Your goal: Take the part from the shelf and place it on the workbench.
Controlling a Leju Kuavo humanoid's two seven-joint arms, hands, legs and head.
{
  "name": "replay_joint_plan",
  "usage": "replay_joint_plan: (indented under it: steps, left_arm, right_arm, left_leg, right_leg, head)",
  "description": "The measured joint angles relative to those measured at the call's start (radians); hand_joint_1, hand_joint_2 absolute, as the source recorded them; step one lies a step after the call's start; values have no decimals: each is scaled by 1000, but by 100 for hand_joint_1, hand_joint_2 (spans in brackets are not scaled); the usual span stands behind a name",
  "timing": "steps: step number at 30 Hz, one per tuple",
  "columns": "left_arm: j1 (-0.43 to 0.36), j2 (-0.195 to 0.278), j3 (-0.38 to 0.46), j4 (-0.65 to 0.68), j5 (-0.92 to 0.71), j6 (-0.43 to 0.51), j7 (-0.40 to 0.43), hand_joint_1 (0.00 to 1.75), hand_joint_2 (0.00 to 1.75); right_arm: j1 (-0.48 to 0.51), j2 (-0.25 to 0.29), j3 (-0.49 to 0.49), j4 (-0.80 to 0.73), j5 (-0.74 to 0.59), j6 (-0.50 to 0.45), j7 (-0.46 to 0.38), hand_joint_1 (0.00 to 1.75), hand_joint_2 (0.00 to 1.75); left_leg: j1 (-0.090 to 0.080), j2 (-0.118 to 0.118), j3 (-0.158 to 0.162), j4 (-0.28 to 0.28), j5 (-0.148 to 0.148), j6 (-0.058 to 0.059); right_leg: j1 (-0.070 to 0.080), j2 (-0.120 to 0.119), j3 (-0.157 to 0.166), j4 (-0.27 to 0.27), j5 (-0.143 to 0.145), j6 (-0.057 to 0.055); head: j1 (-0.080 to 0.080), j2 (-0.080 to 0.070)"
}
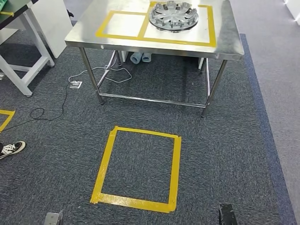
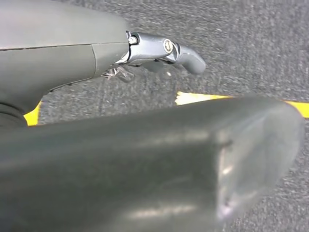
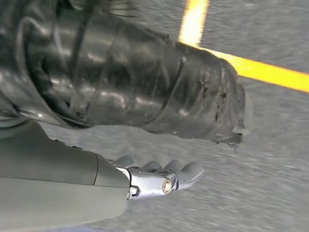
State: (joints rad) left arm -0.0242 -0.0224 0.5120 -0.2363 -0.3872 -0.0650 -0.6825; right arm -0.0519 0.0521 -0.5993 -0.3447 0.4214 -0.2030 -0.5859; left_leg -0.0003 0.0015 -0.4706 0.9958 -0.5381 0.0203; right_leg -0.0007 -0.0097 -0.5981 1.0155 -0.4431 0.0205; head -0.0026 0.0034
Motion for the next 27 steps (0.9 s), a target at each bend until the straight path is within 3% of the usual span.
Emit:
replay_joint_plan:
  steps: [2,5,6,7,8,9,10,11,12,14,16,17,18,20,21,22,23,24,25,27]
  left_arm:
    - [4,-1,8,1,-2,2,5,0,0]
    - [8,-3,19,1,-8,5,14,0,0]
    - [8,-3,22,1,-10,6,16,0,0]
    - [9,-3,24,1,-12,7,18,0,0]
    - [9,-4,26,1,-14,7,20,0,0]
    - [10,-4,28,1,-16,8,22,0,0]
    - [11,-5,30,1,-17,9,24,0,0]
    - [12,-6,33,1,-19,10,26,0,0]
    - [13,-7,36,1,-21,10,28,0,0]
    - [15,-8,42,1,-22,10,31,0,0]
    - [17,-9,44,2,-23,11,33,0,0]
    - [19,-10,45,2,-25,11,33,0,0]
    - [21,-11,45,2,-27,12,33,0,0]
    - [25,-11,47,3,-30,14,35,0,0]
    - [25,-11,48,3,-31,15,36,0,0]
    - [25,-11,49,3,-33,17,38,0,0]
    - [25,-11,50,3,-34,18,40,0,0]
    - [25,-11,50,3,-37,20,41,0,0]
    - [26,-11,51,3,-38,20,43,0,0]
    - [27,-10,51,3,-40,21,45,0,0]
  right_arm:
    - [13,-8,-14,26,0,0,17,0,0]
    - [25,-12,-31,52,1,-2,38,0,0]
    - [25,-12,-35,58,1,-3,44,0,0]
    - [26,-12,-40,64,2,-5,50,0,0]
    - [26,-12,-45,68,2,-6,56,0,0]
    - [26,-13,-49,72,2,-8,63,0,0]
    - [26,-13,-52,74,2,-9,71,0,0]
    - [25,-13,-56,76,3,-9,80,0,0]
    - [23,-13,-58,77,3,-10,87,0,0]
    - [21,-13,-64,80,6,-12,97,0,0]
    - [25,-13,-70,84,8,-14,103,0,0]
    - [28,-13,-72,87,9,-15,106,0,0]
    - [29,-13,-74,88,9,-16,108,0,0]
    - [31,-13,-76,91,9,-16,111,0,0]
    - [32,-13,-77,92,10,-17,112,0,0]
    - [33,-13,-78,93,10,-17,113,0,0]
    - [34,-13,-80,94,11,-17,114,0,0]
    - [35,-13,-82,95,13,-17,115,0,0]
    - [35,-13,-83,95,14,-17,115,0,0]
    - [33,-12,-84,97,16,-17,115,0,0]
  left_leg:
    - [4,4,-17,-9,15,12]
    - [5,9,-57,-11,46,26]
    - [4,10,-72,-10,59,26]
    - [3,11,-89,-9,71,26]
    - [3,12,-105,-8,83,24]
    - [3,14,-122,-6,95,22]
    - [3,15,-134,-4,106,19]
    - [1,16,-145,-2,115,15]
    - [0,18,-152,1,125,10]
    - [-2,24,-159,4,144,1]
    - [2,25,-163,4,153,-10]
    - [4,22,-166,13,137,-17]
    - [5,18,-174,41,100,-23]
    - [7,11,-199,150,-1,-32]
    - [8,10,-211,217,-38,-35]
    - [8,10,-215,267,-49,-36]
    - [8,9,-208,289,-39,-36]
    - [8,6,-183,271,-14,-34]
    - [8,-4,-142,216,14,-31]
    - [8,-42,-51,79,38,-18]
  right_leg:
    - [-1,3,-16,19,-28,12]
    - [-3,7,-59,160,-164,23]
    - [-4,7,-68,218,-190,26]
    - [-4,7,-67,260,-191,28]
    - [-4,7,-54,273,-167,29]
    - [-4,6,-24,253,-131,28]
    - [-4,4,22,202,-102,27]
    - [-4,-1,83,123,-93,25]
    - [-3,-5,142,38,-102,20]
    - [0,-7,203,-66,-132,8]
    - [1,-4,194,-76,-128,-6]
    - [0,-3,187,-76,-121,-13]
    - [-1,-2,178,-77,-111,-22]
    - [-2,4,157,-77,-93,-31]
    - [-2,8,145,-75,-83,-33]
    - [-2,13,133,-72,-75,-32]
    - [-2,19,122,-68,-67,-30]
    - [-2,27,112,-62,-61,-28]
    - [-2,35,103,-56,-56,-25]
    - [-2,53,84,-41,-48,-18]
  head:
    - [3,0]
    - [10,0]
    - [11,0]
    - [11,0]
    - [11,0]
    - [11,0]
    - [11,0]
    - [12,0]
    - [12,0]
    - [12,0]
    - [11,0]
    - [10,0]
    - [9,0]
    - [6,0]
    - [5,0]
    - [5,0]
    - [5,0]
    - [5,0]
    - [5,0]
    - [6,0]
